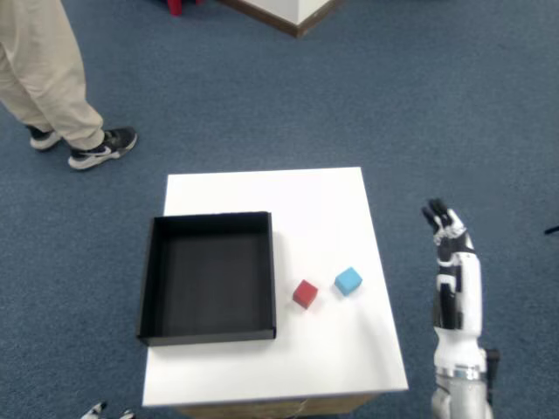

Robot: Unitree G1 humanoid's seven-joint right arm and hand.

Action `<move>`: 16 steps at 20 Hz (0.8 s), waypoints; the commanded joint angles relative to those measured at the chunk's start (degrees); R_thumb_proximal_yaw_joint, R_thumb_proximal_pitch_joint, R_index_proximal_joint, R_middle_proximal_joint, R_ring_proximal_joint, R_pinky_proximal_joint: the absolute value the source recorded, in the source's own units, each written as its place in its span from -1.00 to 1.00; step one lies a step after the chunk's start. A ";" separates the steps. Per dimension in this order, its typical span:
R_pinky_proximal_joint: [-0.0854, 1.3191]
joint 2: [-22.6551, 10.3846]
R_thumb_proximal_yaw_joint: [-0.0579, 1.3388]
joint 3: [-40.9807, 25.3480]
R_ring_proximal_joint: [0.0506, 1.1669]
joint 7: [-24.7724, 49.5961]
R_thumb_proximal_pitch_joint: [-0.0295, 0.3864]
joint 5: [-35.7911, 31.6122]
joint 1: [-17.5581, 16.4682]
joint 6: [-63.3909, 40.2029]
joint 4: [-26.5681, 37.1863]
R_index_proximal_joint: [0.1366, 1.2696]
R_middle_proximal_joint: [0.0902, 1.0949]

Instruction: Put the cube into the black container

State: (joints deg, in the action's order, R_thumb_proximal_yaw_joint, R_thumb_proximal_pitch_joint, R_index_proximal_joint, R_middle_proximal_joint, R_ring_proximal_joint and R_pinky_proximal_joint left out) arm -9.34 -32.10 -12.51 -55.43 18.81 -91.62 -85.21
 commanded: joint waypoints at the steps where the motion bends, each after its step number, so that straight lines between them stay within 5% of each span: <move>1: -0.72 -2.69 -0.46 -0.10 -0.67 -1.64 -0.14 2.52 4.21 -6.30 -3.71 -0.79 -0.77; 4: -0.75 -2.31 -0.51 -2.81 -0.69 -1.60 -0.26 2.56 6.81 -7.20 -7.98 -0.77 -0.77; 10: -0.77 -0.70 -0.51 -24.97 -0.70 2.93 -0.67 -4.49 14.33 -8.36 -26.84 -0.58 -0.68; 13: -0.76 0.27 -0.52 -38.65 -0.71 10.19 -0.83 -6.33 14.93 -6.29 -35.37 -0.54 -0.68; 16: -0.76 0.77 -0.48 -52.88 -0.73 19.29 -0.94 -5.46 11.43 -2.96 -35.99 -0.52 -0.70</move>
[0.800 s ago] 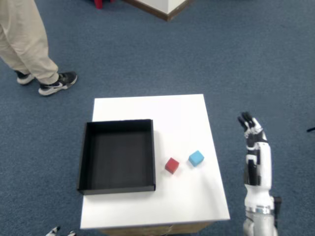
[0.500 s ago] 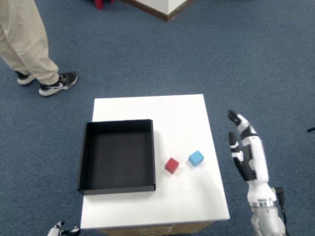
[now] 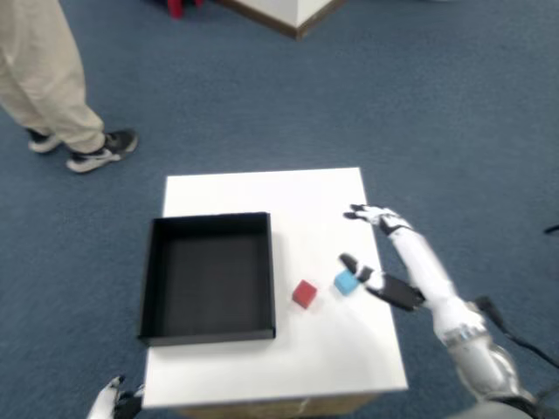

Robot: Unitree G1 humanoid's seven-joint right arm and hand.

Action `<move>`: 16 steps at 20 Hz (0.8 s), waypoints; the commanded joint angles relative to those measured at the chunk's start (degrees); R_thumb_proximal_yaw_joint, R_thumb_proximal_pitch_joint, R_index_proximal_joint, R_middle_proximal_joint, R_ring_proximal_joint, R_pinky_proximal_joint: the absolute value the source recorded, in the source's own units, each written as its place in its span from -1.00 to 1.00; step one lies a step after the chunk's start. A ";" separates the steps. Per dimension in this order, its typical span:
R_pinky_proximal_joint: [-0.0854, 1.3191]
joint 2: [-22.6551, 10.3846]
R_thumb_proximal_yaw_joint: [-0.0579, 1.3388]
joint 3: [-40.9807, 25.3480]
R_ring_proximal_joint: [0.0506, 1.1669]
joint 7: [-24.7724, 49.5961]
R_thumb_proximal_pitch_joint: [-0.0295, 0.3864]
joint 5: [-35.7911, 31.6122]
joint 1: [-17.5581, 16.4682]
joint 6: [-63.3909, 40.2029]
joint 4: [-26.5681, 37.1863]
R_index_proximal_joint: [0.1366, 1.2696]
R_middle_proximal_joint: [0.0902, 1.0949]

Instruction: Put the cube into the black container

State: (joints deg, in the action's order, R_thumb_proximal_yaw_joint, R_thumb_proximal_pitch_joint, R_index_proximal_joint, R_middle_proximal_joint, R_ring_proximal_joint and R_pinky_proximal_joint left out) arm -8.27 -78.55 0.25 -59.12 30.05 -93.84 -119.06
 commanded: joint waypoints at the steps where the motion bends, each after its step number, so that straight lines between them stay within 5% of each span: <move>1: -0.76 -0.06 -0.50 -10.06 -0.73 9.97 -0.95 -1.14 -0.84 0.17 -2.29 -0.52 -0.71; 6: -0.80 -1.19 -0.57 -27.14 -0.75 29.94 -0.97 4.89 -1.81 8.01 -2.64 -0.53 -0.73; 11: -0.84 -1.10 -0.51 -47.87 -0.78 59.67 -0.86 13.17 -1.56 27.91 -2.33 -0.56 -0.75; 16: -0.88 -0.14 -0.34 -53.67 -0.81 71.67 -0.50 17.59 -4.71 44.62 -0.49 -0.59 -0.78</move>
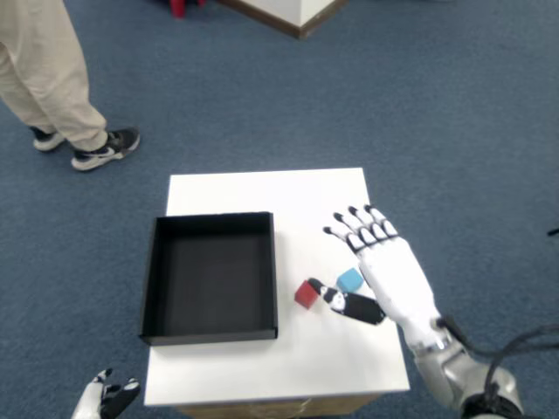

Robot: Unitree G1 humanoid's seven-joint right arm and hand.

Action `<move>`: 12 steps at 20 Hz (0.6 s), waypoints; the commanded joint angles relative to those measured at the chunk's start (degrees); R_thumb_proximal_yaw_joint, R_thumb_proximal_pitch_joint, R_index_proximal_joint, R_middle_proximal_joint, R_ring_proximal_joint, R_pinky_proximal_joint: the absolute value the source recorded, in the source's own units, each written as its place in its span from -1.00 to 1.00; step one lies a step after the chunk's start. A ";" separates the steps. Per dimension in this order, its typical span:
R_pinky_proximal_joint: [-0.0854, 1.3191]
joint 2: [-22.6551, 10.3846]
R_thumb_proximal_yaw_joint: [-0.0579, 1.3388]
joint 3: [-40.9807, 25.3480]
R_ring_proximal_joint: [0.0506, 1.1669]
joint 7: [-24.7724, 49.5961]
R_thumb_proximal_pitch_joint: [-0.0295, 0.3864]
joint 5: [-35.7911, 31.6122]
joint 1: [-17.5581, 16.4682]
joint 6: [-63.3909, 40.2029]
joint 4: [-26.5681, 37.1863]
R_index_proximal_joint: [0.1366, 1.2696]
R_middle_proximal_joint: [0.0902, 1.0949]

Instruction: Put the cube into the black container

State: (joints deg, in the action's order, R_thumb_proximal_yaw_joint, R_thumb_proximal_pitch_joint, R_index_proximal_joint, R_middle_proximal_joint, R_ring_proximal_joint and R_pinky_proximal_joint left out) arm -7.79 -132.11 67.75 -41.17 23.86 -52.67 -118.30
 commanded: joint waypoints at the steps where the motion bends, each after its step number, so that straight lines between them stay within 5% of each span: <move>1: -0.88 -0.61 -0.32 0.04 -0.81 4.22 -0.47 -0.33 1.19 4.93 -0.58 -0.60 -0.79; 12: -0.92 -2.57 -0.17 4.00 -0.85 1.11 -0.46 -2.34 2.24 13.48 9.00 -0.60 -0.83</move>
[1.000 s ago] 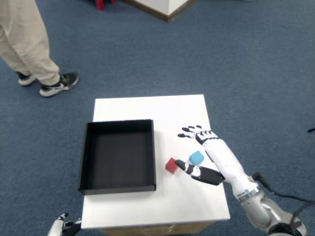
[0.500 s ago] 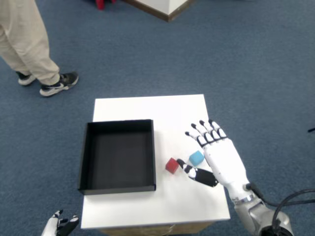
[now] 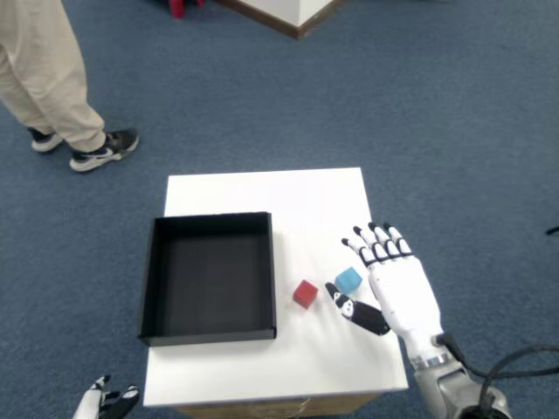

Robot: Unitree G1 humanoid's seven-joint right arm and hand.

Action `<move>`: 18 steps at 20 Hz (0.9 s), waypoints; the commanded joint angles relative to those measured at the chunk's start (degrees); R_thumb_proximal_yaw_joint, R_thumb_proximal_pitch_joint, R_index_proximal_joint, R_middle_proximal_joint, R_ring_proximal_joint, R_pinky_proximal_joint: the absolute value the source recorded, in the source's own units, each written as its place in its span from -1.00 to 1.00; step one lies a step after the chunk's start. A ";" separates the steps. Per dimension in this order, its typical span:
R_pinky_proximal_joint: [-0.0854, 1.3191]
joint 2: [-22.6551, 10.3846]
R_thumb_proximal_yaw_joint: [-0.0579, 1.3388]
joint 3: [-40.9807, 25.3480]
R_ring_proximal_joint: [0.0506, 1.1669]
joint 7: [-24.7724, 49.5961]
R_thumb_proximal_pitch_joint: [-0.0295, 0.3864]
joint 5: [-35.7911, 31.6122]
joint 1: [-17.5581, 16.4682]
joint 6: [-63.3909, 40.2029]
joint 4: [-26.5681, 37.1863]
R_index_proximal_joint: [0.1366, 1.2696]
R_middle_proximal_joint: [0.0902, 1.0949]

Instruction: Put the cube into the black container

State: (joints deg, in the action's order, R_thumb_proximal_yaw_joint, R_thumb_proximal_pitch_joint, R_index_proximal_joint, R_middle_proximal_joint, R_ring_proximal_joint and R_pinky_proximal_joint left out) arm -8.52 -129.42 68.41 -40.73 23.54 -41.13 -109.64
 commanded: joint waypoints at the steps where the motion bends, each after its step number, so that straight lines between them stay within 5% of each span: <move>1: -0.92 -2.37 -0.16 1.58 -0.85 -0.22 -0.46 -2.76 2.80 2.97 1.99 -0.59 -0.83; 18: -0.93 -6.29 -0.13 3.53 -0.87 -5.31 -0.39 -3.07 9.42 19.51 21.77 -0.57 -0.86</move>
State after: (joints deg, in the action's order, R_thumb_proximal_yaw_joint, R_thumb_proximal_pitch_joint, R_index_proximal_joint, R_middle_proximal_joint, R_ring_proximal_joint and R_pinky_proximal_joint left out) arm -13.37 -126.25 61.76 -42.47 30.00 -22.62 -86.78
